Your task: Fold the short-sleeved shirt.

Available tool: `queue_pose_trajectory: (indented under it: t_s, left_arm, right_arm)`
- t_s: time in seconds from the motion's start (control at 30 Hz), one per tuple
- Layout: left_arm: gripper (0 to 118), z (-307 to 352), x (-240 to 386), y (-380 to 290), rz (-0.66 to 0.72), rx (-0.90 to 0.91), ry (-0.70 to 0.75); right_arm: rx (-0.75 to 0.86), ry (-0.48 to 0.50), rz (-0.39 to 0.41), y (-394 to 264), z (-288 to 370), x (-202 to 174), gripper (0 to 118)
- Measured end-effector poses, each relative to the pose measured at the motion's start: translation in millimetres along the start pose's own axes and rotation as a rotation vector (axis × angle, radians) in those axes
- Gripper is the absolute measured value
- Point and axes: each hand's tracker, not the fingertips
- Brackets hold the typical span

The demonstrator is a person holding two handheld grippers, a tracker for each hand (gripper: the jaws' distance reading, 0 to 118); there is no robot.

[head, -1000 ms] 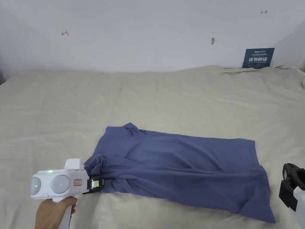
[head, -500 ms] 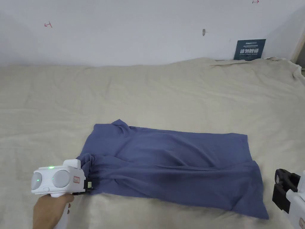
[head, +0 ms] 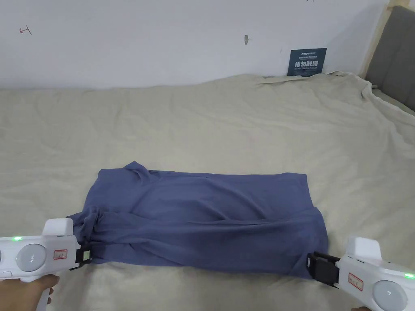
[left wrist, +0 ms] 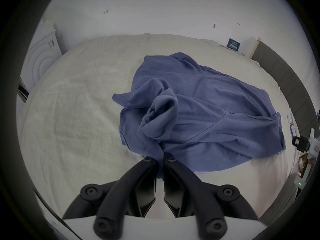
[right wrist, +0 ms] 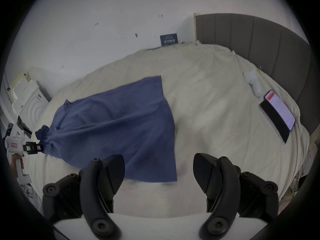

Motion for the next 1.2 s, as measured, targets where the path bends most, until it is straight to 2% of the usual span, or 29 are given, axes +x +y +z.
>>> queue_pose_trajectory:
  t_s: [0.2, 0.27, 0.37, 0.43, 0.53, 0.67, 0.83, 0.93, 1.2]
  left_arm:
    - [5, -1, -2, -1, 0.005, -0.002, -0.003]
    - [5, -3, -4, -1, 0.007, -0.004, -0.003]
    - [5, -3, -5, -2, 0.018, -0.005, -0.004]
    - [5, -11, -12, -2, 0.023, -0.001, -0.006]
    - [5, -10, -15, -1, 0.041, 0.003, -0.009]
    - [5, 0, -16, -6, 0.06, 0.024, -0.012]
    - [5, 34, -11, -22, 0.066, 0.055, -0.024]
    - [5, 51, -10, -43, 0.061, 0.064, -0.022]
    - [5, 97, -5, -114, 0.069, 0.045, -0.034]
  right_arm:
    - [-0.064, -0.009, 0.036, -7, -23, -10, 82]
    - [-0.072, -0.005, 0.052, -10, -28, -11, 64]
    - [-0.074, 0.009, 0.058, -12, -26, -9, 15]
    - [-0.077, 0.02, 0.055, -10, -22, -9, 8]
    - [-0.035, 0.016, 0.098, -8, -8, -11, 7]
    - [0.013, 0.041, 0.084, 1, 12, -4, 7]
    - [0.053, 0.049, 0.119, 7, 44, 5, 7]
    - [0.063, 0.051, 0.137, -1, 62, 13, 7]
    - [0.035, 0.062, 0.121, -34, 93, 47, 7]
